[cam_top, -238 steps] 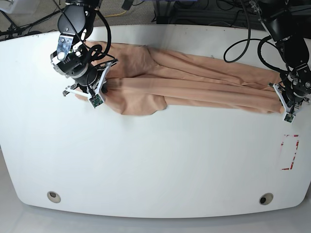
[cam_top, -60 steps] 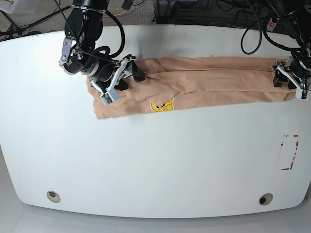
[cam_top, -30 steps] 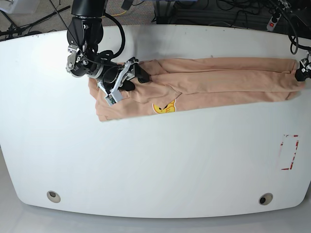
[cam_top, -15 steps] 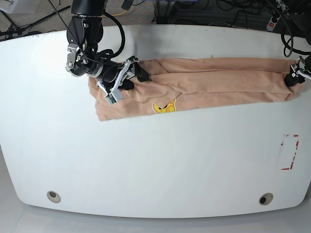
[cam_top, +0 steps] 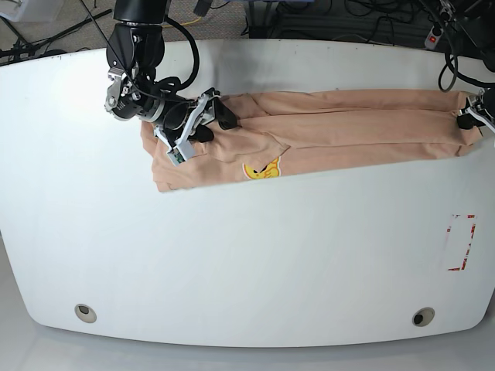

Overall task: Fold the T-shirt properly
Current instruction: 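Grasp the shirt's other end with the left gripper and fold it toward the right gripper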

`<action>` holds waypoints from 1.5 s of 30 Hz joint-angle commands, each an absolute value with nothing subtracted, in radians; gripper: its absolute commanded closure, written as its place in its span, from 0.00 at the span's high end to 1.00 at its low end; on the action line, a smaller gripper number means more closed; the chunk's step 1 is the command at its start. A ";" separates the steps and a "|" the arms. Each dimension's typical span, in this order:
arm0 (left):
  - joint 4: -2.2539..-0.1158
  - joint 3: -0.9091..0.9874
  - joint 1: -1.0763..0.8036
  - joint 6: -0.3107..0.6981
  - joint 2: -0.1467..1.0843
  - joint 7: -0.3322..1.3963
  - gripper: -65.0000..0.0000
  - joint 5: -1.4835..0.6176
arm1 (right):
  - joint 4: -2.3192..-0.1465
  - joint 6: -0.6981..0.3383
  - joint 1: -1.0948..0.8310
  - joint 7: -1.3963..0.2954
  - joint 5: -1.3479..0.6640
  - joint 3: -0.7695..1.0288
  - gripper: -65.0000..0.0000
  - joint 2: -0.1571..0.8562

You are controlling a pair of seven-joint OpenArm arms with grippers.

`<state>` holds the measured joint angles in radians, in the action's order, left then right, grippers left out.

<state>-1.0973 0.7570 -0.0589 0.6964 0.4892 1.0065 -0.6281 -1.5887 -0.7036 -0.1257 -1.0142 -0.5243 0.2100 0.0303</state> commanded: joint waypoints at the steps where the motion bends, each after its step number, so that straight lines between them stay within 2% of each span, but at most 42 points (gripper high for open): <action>1: -1.267 0.762 -0.107 0.698 0.496 0.989 0.03 -0.644 | -1.598 -0.698 -0.124 -1.035 -0.510 0.211 0.58 0.035; 7: -1.584 0.740 -0.232 0.698 0.433 0.987 0.03 -0.641 | -1.598 -0.698 -0.131 -1.035 -0.510 0.211 0.58 0.035; 12: -1.808 0.610 -0.298 0.698 0.409 0.990 0.03 -0.642 | -1.598 -0.698 -0.134 -1.035 -0.510 0.209 0.58 0.033; 15: -1.893 0.541 -0.303 0.698 0.348 0.992 0.03 -0.642 | -1.598 -0.698 -0.136 -1.035 -0.510 0.209 0.58 0.033; 19: -1.925 0.452 -0.294 0.698 0.274 0.993 0.03 -0.642 | -1.598 -0.698 -0.136 -1.035 -0.510 0.209 0.58 0.033; 24: -1.919 0.305 -0.243 0.698 0.262 0.989 0.03 -0.642 | -1.598 -0.698 -0.136 -1.035 -0.510 0.209 0.58 0.033; 29: -1.917 0.272 -0.206 0.698 0.202 0.992 0.03 -0.642 | -1.598 -0.698 -0.136 -1.035 -0.510 0.209 0.58 0.033; 34: -1.885 0.236 -0.200 0.698 0.196 0.992 0.04 -0.642 | -1.598 -0.698 -0.136 -1.035 -0.510 0.209 0.58 0.033; 37: -1.879 0.206 -0.179 0.698 0.199 0.993 0.13 -0.641 | -1.598 -0.698 -0.136 -1.035 -0.510 0.209 0.58 0.033; 41: -1.883 0.199 -0.180 0.698 0.199 0.993 0.40 -0.641 | -1.598 -0.698 -0.133 -1.035 -0.510 0.209 0.58 0.033; 43: -1.888 0.186 -0.180 0.639 0.194 0.993 0.52 -0.644 | -1.601 -0.698 -0.133 -1.035 -0.510 0.209 0.58 0.033; 45: -1.900 0.156 -0.176 0.599 0.194 0.993 0.57 -0.647 | -1.618 -0.698 -0.134 -1.035 -0.512 0.209 0.58 0.033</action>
